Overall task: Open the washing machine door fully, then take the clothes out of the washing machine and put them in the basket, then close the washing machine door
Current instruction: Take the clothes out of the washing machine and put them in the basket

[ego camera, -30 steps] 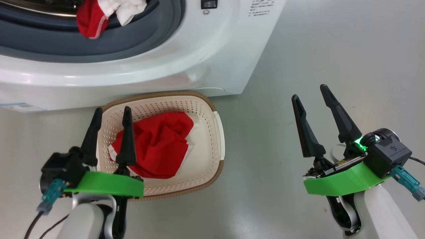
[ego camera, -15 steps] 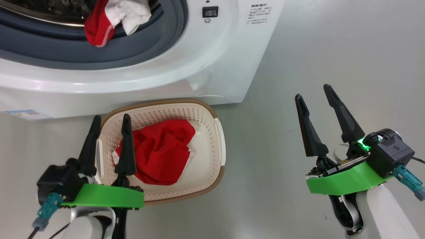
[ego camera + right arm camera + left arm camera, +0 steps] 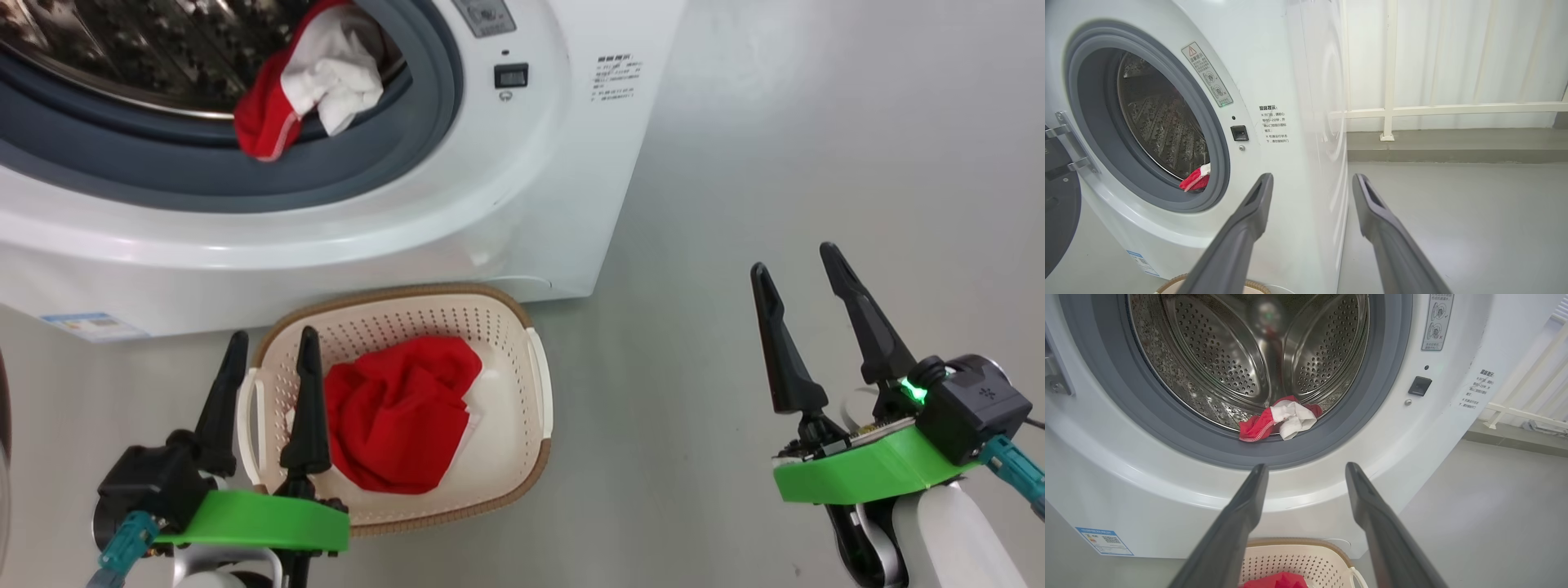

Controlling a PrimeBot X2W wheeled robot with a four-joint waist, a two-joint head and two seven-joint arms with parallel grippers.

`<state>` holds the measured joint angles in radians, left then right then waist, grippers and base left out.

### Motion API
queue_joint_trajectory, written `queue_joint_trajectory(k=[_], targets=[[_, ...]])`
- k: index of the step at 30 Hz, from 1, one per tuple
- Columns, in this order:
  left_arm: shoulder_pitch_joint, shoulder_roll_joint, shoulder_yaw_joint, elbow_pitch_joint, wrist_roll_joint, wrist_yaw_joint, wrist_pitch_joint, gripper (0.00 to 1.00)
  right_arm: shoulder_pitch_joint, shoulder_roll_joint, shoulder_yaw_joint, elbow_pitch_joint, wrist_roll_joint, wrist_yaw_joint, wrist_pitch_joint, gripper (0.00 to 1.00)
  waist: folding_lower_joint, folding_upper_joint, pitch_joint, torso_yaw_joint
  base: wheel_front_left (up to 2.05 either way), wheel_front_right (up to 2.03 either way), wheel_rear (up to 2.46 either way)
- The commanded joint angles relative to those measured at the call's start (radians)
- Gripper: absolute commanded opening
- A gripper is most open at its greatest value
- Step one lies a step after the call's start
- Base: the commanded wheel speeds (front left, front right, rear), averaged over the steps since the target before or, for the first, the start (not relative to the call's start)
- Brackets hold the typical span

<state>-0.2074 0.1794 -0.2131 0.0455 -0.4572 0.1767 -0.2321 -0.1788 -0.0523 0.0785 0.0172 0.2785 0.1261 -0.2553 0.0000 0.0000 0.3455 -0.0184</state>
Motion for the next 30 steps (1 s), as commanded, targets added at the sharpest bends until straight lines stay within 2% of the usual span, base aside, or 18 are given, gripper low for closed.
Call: queue_joint_trajectory(k=[1,30], targets=[[0.014,0.029,0.038,-0.024,0.0,0.006,-0.01,1.0,0.016,0.002,0.015,-0.027,-0.013,0.005,-0.006,1.0,0.0,0.0,-0.03,-0.002,0.0,0.0,0.0],[0.142,0.05,0.038,0.024,-0.025,-0.012,-0.021,1.0,0.17,0.002,-0.075,-0.041,-0.056,0.005,-0.006,1.0,0.0,0.0,-0.243,0.01,0.0,0.0,0.0]])
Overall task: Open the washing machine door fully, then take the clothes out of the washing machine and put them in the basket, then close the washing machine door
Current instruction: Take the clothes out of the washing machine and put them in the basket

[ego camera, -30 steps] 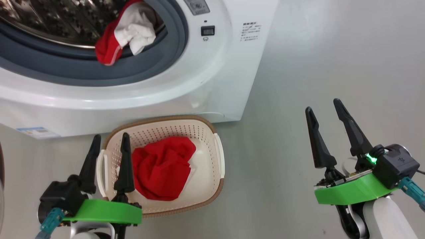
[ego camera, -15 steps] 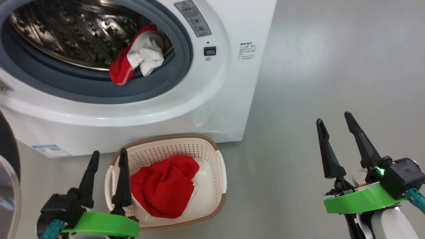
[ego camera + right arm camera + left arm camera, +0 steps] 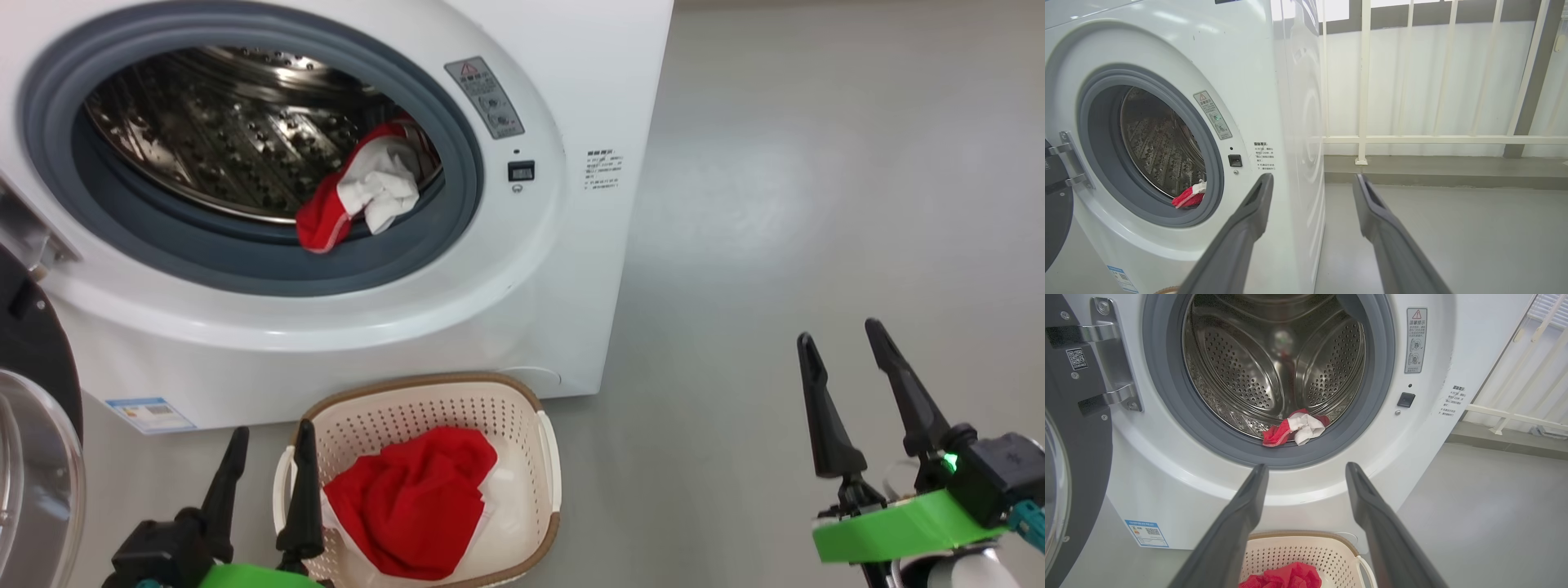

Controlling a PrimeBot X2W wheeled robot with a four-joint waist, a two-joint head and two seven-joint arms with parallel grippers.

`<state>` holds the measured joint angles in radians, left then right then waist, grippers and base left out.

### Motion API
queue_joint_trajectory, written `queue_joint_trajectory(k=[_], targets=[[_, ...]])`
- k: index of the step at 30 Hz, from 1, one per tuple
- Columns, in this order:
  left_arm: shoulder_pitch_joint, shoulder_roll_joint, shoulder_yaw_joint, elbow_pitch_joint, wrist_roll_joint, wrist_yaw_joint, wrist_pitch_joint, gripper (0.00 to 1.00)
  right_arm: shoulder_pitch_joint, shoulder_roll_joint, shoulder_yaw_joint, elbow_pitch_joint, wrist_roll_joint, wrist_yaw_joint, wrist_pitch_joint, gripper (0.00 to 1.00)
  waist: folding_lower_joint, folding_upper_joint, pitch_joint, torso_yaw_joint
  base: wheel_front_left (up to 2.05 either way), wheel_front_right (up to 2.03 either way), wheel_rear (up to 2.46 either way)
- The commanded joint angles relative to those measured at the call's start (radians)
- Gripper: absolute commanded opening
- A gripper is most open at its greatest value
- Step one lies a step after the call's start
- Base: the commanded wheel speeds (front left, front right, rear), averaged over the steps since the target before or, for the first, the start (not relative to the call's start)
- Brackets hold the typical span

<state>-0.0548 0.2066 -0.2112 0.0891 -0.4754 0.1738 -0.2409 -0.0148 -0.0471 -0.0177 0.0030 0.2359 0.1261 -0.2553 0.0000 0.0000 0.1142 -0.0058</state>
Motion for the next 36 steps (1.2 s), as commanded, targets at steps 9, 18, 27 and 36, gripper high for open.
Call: queue_joint_trajectory(k=[9,18,27,36], targets=[[0.03,0.03,0.034,-0.015,-0.009,0.001,-0.01,1.0,0.051,-0.003,0.007,-0.03,-0.012,0.005,-0.006,1.0,0.0,0.0,-0.069,-0.006,0.0,0.0,0.0],[0.057,0.035,0.024,-0.013,-0.012,0.004,-0.008,1.0,0.086,-0.003,-0.003,-0.03,-0.011,0.005,-0.006,1.0,0.0,0.0,-0.112,0.002,0.0,0.0,0.0],[0.064,0.036,0.011,-0.014,-0.009,0.008,-0.006,1.0,0.095,-0.003,-0.006,-0.028,-0.005,0.005,-0.006,1.0,0.0,0.0,-0.119,0.008,0.0,0.0,0.0],[0.066,0.038,0.009,-0.014,-0.014,0.01,-0.007,1.0,0.094,-0.003,-0.005,-0.026,-0.007,0.005,-0.006,1.0,0.0,0.0,-0.119,0.002,0.0,0.0,0.0]])
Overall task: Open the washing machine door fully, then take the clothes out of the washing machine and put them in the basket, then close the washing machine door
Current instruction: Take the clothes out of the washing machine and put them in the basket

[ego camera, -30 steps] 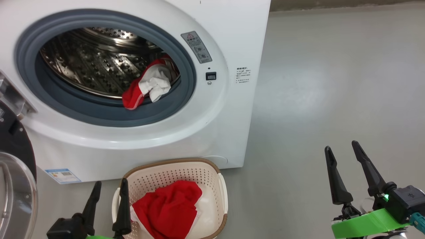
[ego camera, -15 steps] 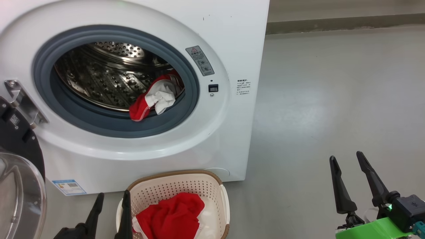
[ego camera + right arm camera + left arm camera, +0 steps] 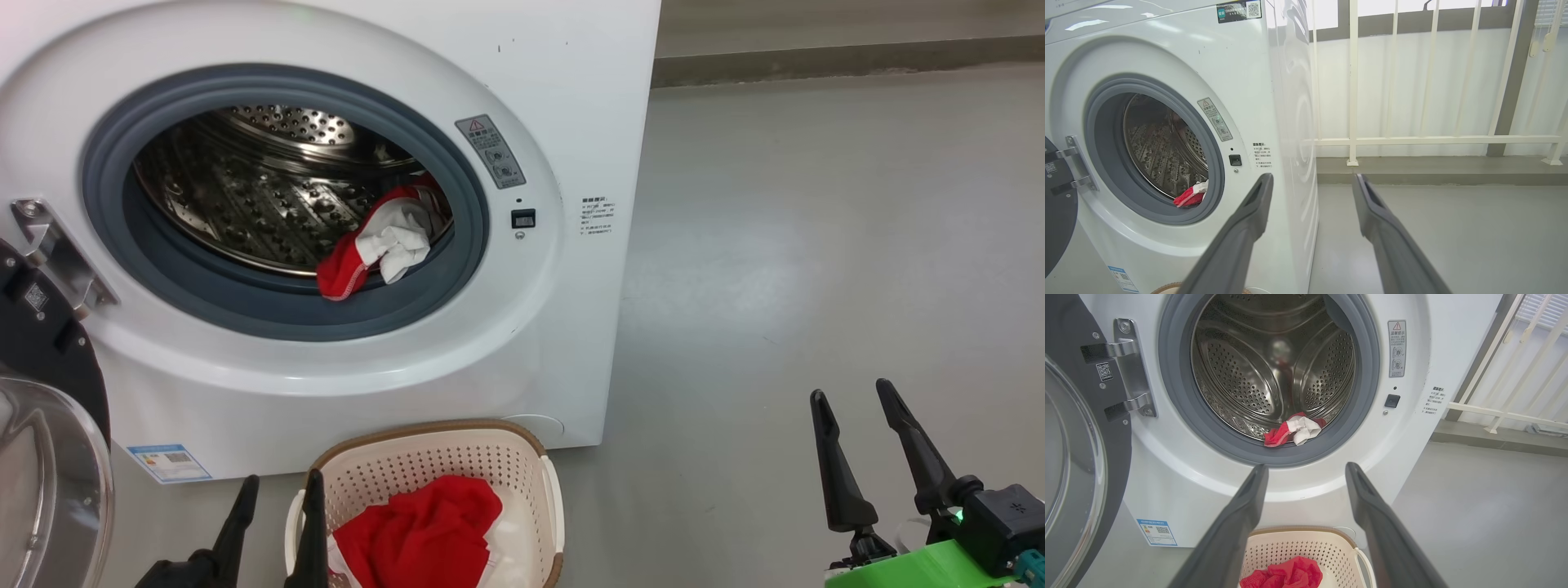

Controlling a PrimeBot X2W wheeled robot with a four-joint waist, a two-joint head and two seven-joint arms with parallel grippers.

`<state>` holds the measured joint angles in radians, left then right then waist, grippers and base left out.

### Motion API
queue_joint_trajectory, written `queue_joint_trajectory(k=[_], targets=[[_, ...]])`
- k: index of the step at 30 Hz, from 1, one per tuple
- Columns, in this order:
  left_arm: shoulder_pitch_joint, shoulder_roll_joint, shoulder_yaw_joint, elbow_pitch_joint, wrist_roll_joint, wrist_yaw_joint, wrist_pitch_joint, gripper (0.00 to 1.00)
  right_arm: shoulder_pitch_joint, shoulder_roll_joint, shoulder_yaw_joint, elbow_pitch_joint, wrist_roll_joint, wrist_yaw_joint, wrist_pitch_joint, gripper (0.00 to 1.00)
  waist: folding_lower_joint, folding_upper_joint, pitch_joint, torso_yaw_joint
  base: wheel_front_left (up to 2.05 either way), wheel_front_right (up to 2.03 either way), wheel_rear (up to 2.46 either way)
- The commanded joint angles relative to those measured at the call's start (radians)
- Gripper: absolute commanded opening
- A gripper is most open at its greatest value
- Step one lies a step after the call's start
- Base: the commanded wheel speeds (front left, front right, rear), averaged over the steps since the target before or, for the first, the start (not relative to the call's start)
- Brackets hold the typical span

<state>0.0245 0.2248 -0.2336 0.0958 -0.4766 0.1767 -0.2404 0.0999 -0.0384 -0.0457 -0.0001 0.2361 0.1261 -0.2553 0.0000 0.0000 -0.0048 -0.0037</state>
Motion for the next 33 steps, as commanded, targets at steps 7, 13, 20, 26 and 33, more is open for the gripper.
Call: queue_joint_trajectory(k=[7,13,20,26,33], targets=[[-0.018,0.018,0.023,-0.018,-0.011,0.008,-0.009,1.0,-0.019,-0.012,0.023,-0.027,-0.008,0.005,-0.006,1.0,0.0,0.0,0.004,0.002,0.0,0.0,0.0],[-0.028,0.012,0.017,-0.016,-0.014,0.008,-0.009,1.0,-0.022,-0.012,0.026,-0.028,-0.004,0.005,-0.006,1.0,0.0,0.0,0.019,0.01,0.0,0.0,0.0],[-0.069,0.008,0.019,-0.015,-0.015,0.004,-0.012,1.0,-0.043,-0.012,0.043,-0.036,-0.004,0.005,-0.006,1.0,0.0,0.0,0.068,0.018,0.0,0.0,0.0],[-0.16,0.0,0.014,-0.007,-0.014,-0.007,-0.013,1.0,-0.076,-0.012,0.051,-0.044,-0.011,0.005,-0.006,1.0,0.0,0.0,0.141,0.026,0.0,0.0,0.0],[-0.281,0.006,0.027,0.041,-0.005,-0.026,-0.016,1.0,-0.127,-0.012,0.067,-0.053,-0.009,0.005,-0.006,1.0,0.0,0.0,0.218,0.006,0.0,0.0,0.0]])
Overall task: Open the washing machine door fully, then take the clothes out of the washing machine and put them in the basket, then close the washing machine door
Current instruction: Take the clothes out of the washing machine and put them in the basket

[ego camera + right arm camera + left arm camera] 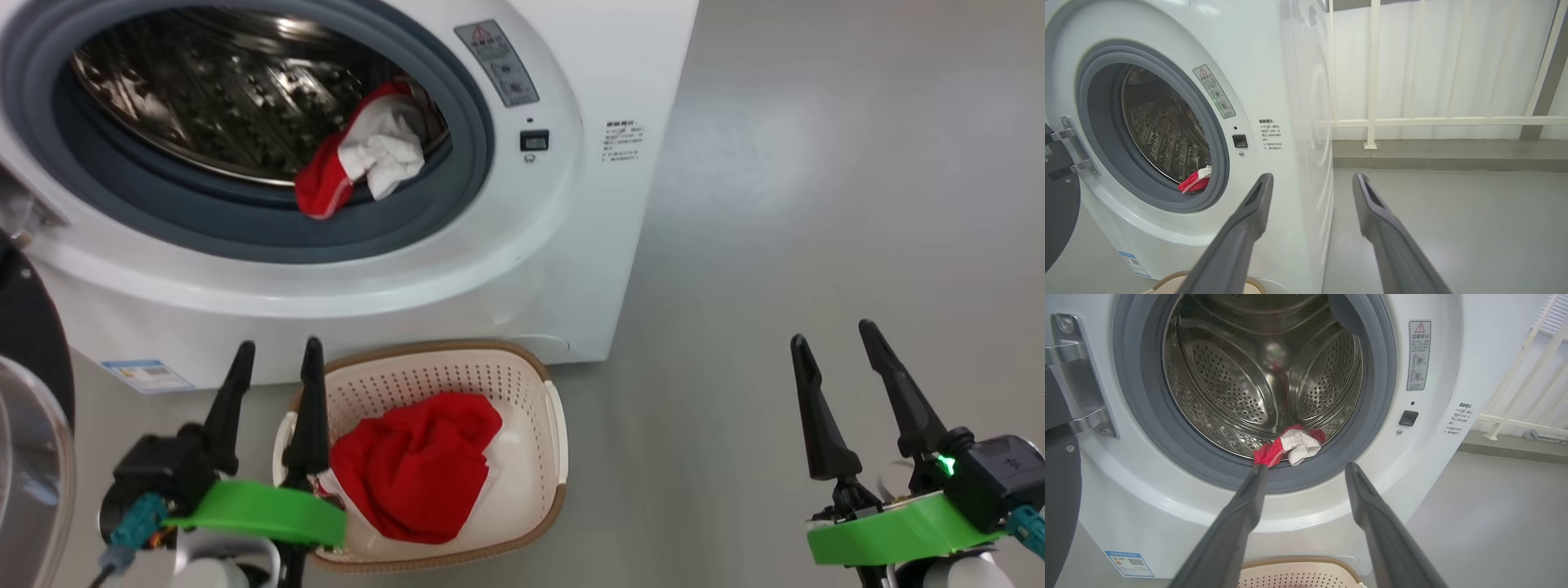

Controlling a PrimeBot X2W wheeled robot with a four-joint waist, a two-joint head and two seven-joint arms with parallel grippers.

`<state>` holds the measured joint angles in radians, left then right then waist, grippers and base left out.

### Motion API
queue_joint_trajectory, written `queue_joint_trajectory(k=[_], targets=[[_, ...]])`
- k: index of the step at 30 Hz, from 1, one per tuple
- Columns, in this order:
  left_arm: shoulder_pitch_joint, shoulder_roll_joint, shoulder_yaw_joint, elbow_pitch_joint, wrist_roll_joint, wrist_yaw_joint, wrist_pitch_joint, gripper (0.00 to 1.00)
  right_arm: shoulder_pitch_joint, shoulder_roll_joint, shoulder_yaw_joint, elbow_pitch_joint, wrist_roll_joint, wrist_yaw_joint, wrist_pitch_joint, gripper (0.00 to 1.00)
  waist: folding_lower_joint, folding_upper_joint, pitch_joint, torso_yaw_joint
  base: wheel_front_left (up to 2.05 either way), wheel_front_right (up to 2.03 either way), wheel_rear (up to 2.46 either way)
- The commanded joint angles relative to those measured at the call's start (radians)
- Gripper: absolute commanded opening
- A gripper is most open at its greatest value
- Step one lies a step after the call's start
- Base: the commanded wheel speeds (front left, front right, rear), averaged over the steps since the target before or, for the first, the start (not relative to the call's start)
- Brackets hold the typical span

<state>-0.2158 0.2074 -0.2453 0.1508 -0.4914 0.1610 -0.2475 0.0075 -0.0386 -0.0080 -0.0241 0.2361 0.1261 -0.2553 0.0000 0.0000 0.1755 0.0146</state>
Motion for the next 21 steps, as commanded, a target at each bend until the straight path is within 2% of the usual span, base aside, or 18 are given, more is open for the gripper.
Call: queue_joint_trajectory(k=[1,21], targets=[[-0.057,0.023,0.04,-0.006,0.011,-0.013,-0.01,1.0,-0.04,-0.012,0.028,-0.03,-0.009,0.005,-0.006,1.0,0.0,0.0,0.048,-0.017,0.0,0.0,0.0],[-0.508,0.001,0.107,0.233,0.022,-0.107,-0.014,1.0,-0.171,-0.012,0.055,-0.075,-0.034,0.005,-0.006,1.0,0.0,0.0,0.27,-0.021,0.0,0.0,0.0]])
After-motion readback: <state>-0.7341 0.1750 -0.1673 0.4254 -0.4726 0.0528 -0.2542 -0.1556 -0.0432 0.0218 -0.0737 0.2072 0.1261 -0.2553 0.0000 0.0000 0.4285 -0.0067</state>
